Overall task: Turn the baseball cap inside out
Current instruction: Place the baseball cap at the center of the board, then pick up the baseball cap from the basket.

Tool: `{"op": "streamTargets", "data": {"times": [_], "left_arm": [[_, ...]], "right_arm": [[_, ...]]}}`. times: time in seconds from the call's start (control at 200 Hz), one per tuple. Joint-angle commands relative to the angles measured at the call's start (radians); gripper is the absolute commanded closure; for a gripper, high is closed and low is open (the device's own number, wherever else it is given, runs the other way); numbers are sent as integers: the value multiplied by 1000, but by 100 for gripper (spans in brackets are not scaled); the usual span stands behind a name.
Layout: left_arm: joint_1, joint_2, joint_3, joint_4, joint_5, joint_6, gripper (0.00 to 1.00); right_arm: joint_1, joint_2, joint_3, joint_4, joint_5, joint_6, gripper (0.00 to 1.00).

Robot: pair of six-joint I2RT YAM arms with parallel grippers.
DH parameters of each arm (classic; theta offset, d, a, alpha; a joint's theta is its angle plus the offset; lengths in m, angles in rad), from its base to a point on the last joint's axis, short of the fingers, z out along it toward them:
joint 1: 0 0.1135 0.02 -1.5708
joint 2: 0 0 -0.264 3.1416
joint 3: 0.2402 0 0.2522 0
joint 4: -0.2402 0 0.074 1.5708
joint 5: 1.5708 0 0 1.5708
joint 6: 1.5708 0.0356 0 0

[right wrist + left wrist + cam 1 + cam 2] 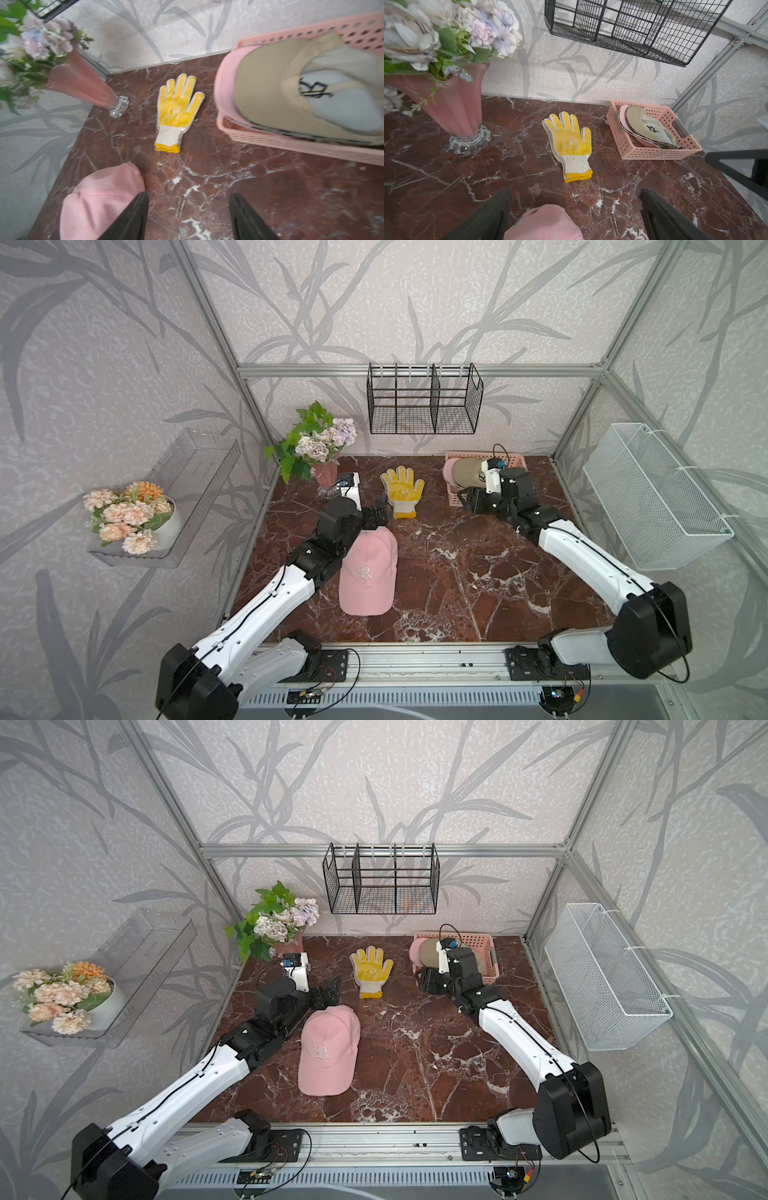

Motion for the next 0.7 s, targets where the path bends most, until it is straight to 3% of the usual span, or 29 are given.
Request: {"op": "streamTargets", "data": {"times": [0.0, 0.29, 0.48, 0.695], "left_arm": [[28, 5, -18, 30, 82, -28, 0], [67, 14, -37, 32, 133, 4, 0], [75, 20, -40, 34, 146, 9, 0], [80, 25, -41, 37, 157, 9, 0]], "right_arm": [[-43, 81, 110, -222, -1, -161, 35], [-88, 279, 307, -325, 72, -433, 38], [-89, 328, 323, -322, 98, -640, 41], [-106, 386, 359, -298, 118, -776, 46]]}}
